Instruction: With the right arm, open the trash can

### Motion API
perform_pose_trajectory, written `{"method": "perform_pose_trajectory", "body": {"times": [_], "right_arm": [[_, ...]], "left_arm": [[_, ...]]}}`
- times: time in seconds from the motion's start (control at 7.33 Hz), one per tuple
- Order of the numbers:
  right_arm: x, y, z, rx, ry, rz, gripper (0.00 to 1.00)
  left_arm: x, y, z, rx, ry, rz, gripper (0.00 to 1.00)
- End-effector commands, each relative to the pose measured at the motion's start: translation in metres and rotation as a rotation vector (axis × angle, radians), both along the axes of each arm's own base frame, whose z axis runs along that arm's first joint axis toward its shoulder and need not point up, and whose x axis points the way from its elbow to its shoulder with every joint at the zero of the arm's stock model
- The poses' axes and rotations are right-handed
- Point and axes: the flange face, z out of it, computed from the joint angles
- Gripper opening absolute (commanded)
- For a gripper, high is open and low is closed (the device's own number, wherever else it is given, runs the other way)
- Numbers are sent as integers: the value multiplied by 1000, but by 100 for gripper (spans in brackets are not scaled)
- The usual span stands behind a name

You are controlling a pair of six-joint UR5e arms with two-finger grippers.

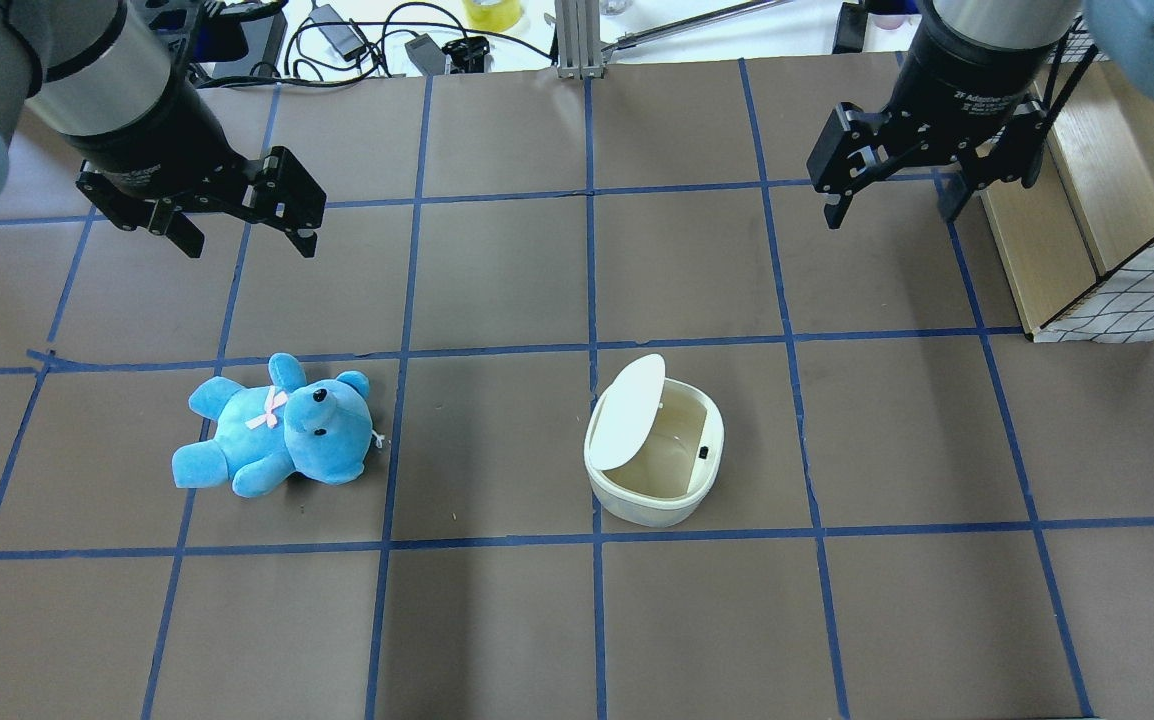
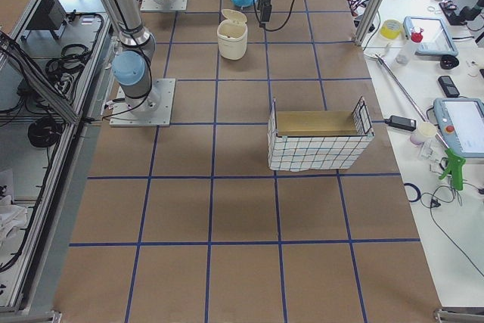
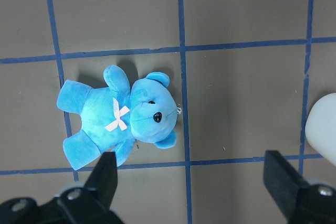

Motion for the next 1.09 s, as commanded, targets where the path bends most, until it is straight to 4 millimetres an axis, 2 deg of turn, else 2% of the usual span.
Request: {"method": "perform_pose_trajectory", "body": {"times": [0.0,0.95], "right_arm": [[0,-1,1,-54,6,2,100],[2,-3,6,-77,2,2,100]], "left_arm": [[0,0,0,0,0,0,100],[0,0,0,0,0,0,100]]}}
